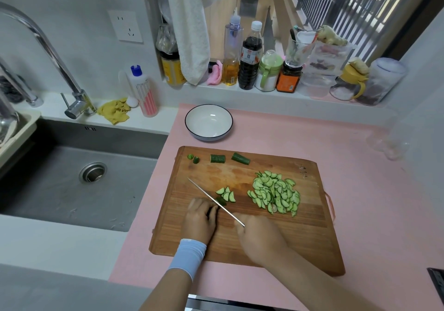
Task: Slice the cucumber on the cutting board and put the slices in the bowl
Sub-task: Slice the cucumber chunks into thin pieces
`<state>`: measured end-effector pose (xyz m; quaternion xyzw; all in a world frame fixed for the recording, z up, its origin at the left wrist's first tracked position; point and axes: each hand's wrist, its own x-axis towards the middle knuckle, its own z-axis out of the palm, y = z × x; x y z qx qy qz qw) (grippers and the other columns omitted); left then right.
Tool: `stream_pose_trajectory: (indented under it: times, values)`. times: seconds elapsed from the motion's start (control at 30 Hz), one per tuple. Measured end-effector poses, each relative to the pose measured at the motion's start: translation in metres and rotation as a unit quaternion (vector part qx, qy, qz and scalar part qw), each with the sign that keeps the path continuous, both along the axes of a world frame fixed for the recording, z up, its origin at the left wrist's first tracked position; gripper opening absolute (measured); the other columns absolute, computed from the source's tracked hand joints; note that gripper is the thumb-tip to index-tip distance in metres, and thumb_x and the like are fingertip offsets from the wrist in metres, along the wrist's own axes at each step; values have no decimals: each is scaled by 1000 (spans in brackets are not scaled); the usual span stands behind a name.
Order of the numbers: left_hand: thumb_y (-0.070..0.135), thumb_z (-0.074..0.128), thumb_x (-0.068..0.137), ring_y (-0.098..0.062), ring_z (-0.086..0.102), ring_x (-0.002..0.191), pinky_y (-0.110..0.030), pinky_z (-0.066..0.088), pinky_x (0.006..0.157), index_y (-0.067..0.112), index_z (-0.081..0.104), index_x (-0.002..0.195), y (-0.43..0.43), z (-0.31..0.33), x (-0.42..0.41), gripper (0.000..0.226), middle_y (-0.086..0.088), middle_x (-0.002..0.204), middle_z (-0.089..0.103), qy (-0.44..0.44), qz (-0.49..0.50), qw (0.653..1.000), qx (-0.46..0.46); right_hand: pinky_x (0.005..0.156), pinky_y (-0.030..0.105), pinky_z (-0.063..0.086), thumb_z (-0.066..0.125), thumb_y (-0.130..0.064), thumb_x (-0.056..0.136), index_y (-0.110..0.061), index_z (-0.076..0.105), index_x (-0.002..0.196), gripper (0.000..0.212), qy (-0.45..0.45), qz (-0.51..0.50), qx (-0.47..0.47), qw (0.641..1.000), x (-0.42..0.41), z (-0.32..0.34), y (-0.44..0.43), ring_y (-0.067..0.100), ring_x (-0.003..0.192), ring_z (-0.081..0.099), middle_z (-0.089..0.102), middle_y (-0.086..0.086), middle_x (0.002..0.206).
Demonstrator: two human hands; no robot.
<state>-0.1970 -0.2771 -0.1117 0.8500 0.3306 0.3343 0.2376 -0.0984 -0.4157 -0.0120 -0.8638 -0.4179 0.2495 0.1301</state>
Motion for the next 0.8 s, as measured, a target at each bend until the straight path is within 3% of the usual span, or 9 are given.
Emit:
stream_pose_trajectory:
  times: [0.1, 0.23, 0.37, 0.6, 0.8]
  values:
    - [-3, 80, 72, -12, 49, 77, -12, 38, 75, 9, 67, 72, 0, 1, 0, 18, -1, 73, 59, -3, 1, 1000, 1, 65, 32, 46, 41, -36, 102, -37, 65, 113, 27, 12, -8, 22, 1000, 0, 2, -11, 18, 68, 54, 65, -3, 75]
    - [0, 80, 73, -11, 50, 78, -11, 38, 76, 9, 69, 74, 1, 0, 0, 15, 0, 74, 61, 1, 0, 1000, -3, 56, 32, 38, 42, -36, 102, -34, 60, 88, 23, 11, -7, 14, 1000, 2, 6, -22, 12, 59, 46, 50, -9, 63]
    - [3, 81, 75, -11, 53, 78, -10, 39, 76, 11, 71, 76, 2, -3, -1, 13, 2, 76, 62, 7, -3, 1000, -15, 48, 24, 28, 44, -33, 102, -39, 40, 60, 43, 27, -9, 12, 1000, 2, 8, -23, 7, 52, 40, 46, -11, 59]
    - [3, 81, 76, -9, 53, 79, -9, 38, 79, 11, 73, 78, 3, -6, -1, 12, 3, 76, 64, 6, -5, 1000, -19, 46, 24, 27, 44, -32, 101, -31, 42, 63, 38, 37, -22, -17, 999, 5, 4, -8, 9, 51, 41, 48, -7, 57]
    - [0, 80, 75, -10, 51, 81, -6, 35, 83, 9, 72, 78, 2, -5, 0, 13, 1, 78, 63, 1, -7, 1000, -13, 49, 31, 37, 44, -33, 100, -18, 60, 79, 30, 41, -37, -32, 998, 5, 1, 13, 21, 63, 59, 64, -1, 70]
